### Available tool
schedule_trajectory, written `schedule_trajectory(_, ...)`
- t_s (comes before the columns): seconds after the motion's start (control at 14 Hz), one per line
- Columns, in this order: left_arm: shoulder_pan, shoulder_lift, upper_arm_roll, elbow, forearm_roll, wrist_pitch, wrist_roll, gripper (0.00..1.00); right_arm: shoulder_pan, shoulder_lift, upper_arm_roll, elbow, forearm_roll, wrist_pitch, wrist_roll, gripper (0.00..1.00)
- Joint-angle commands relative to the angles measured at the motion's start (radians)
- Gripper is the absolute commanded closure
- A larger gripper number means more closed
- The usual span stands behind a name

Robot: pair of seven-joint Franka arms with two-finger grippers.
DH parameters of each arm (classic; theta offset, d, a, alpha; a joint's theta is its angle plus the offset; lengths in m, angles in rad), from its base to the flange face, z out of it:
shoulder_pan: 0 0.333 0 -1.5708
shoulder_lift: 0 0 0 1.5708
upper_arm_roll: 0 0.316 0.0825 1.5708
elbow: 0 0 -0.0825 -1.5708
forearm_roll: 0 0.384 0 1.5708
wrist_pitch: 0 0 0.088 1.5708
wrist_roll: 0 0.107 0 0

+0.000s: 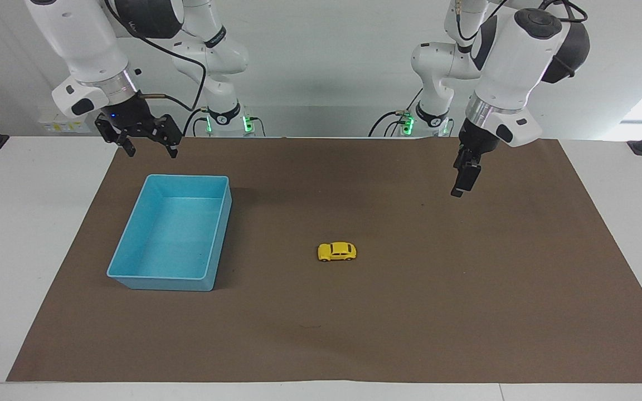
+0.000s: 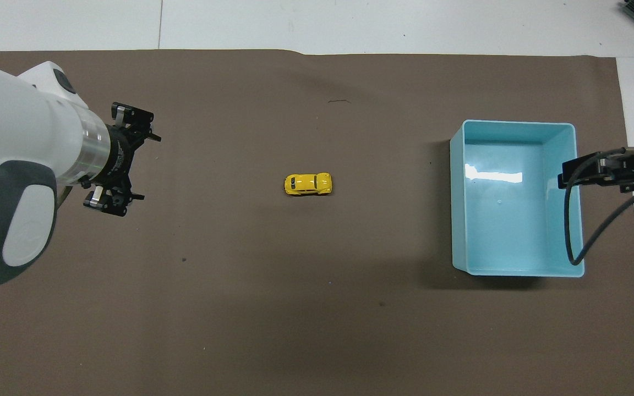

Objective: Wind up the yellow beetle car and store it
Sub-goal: 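Move the left gripper out over the yellow toy car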

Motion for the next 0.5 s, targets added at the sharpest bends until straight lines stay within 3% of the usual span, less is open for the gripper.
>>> schedule_trajectory(0.0, -0.054, 0.05, 0.017, 0.0, -0.003, 0.068, -0.208, 0.0, -0.014, 0.001, 0.009, -0.003, 0.006, 0.011, -0.018, 0.0)
schedule_trajectory(0.43, -0.183, 0.245, 0.017, 0.112, 0.063, 0.107, -0.553, 0.0, -0.014, 0.001, 0.009, -0.003, 0.006, 0.009, -0.018, 0.0)
